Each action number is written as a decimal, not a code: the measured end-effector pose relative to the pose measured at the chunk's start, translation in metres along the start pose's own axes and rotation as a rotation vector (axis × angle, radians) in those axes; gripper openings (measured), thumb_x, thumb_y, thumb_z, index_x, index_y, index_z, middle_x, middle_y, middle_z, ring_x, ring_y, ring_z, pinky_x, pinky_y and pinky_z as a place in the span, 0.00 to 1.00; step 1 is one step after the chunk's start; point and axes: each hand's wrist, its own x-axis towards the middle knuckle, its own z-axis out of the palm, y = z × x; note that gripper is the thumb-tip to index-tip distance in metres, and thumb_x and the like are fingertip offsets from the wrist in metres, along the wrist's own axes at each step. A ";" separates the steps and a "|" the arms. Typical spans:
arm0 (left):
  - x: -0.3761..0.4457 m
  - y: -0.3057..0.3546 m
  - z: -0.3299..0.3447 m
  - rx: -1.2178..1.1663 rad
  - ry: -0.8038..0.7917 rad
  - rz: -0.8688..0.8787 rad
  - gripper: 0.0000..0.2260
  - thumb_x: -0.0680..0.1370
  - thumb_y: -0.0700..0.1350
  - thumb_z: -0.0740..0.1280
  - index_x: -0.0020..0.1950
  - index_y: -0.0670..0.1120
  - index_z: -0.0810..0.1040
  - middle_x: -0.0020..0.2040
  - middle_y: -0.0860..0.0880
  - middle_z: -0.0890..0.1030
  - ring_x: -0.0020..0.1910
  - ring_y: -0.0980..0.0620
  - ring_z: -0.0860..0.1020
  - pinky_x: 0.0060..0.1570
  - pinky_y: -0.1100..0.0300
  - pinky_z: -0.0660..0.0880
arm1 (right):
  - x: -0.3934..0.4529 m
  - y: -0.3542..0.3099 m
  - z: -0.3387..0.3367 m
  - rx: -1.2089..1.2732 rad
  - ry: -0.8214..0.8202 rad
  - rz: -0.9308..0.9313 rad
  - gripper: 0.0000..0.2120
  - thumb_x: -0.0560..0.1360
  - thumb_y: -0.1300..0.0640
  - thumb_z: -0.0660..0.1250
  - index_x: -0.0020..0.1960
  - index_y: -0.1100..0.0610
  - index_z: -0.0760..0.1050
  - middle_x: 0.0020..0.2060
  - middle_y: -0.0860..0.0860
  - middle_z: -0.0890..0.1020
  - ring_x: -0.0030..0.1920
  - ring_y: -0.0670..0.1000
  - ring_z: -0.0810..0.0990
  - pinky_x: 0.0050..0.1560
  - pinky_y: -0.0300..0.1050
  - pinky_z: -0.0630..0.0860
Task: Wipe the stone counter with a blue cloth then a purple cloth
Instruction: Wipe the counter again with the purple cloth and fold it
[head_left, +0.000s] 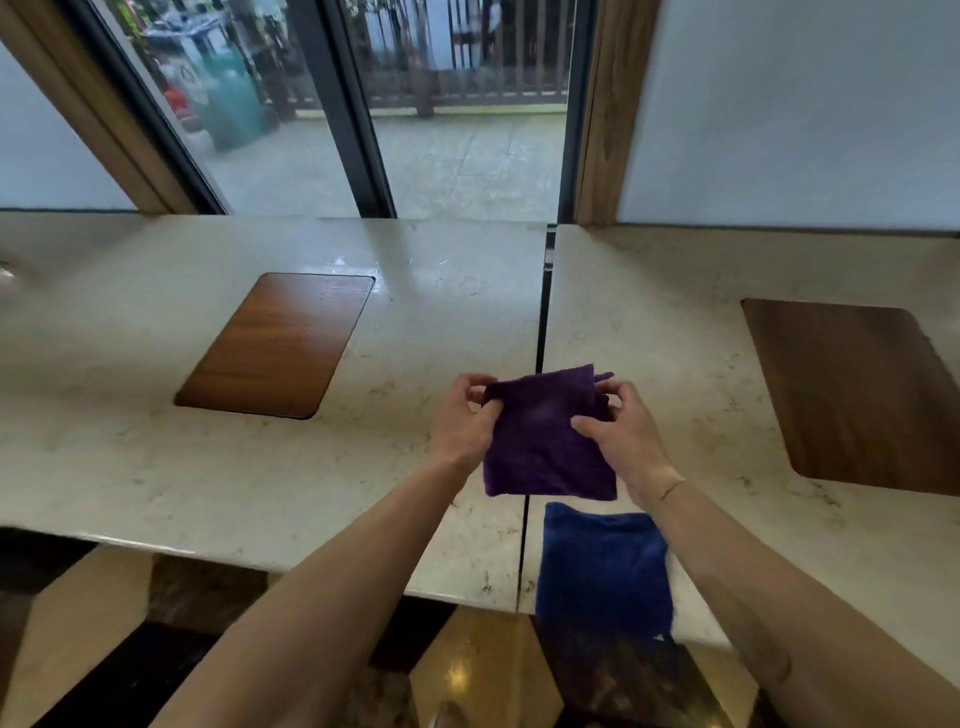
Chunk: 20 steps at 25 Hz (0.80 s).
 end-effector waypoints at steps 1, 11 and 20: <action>-0.004 0.000 -0.015 -0.019 0.000 -0.010 0.09 0.81 0.40 0.65 0.59 0.50 0.75 0.50 0.50 0.76 0.43 0.52 0.78 0.38 0.59 0.80 | -0.010 -0.003 0.013 -0.007 -0.003 -0.012 0.19 0.75 0.65 0.71 0.62 0.51 0.70 0.55 0.54 0.80 0.52 0.55 0.82 0.48 0.52 0.82; -0.013 -0.074 -0.132 0.019 -0.167 -0.013 0.11 0.78 0.39 0.67 0.53 0.55 0.78 0.49 0.50 0.81 0.49 0.47 0.81 0.49 0.50 0.80 | -0.082 0.028 0.136 -0.060 0.115 0.080 0.35 0.75 0.64 0.72 0.73 0.41 0.61 0.61 0.52 0.78 0.59 0.55 0.79 0.59 0.61 0.79; -0.025 -0.105 -0.132 0.077 -0.262 -0.054 0.11 0.78 0.41 0.68 0.59 0.52 0.77 0.47 0.53 0.79 0.49 0.48 0.80 0.49 0.48 0.81 | -0.107 0.055 0.147 -0.153 0.264 0.172 0.35 0.78 0.63 0.70 0.76 0.42 0.59 0.48 0.40 0.74 0.47 0.42 0.75 0.55 0.48 0.75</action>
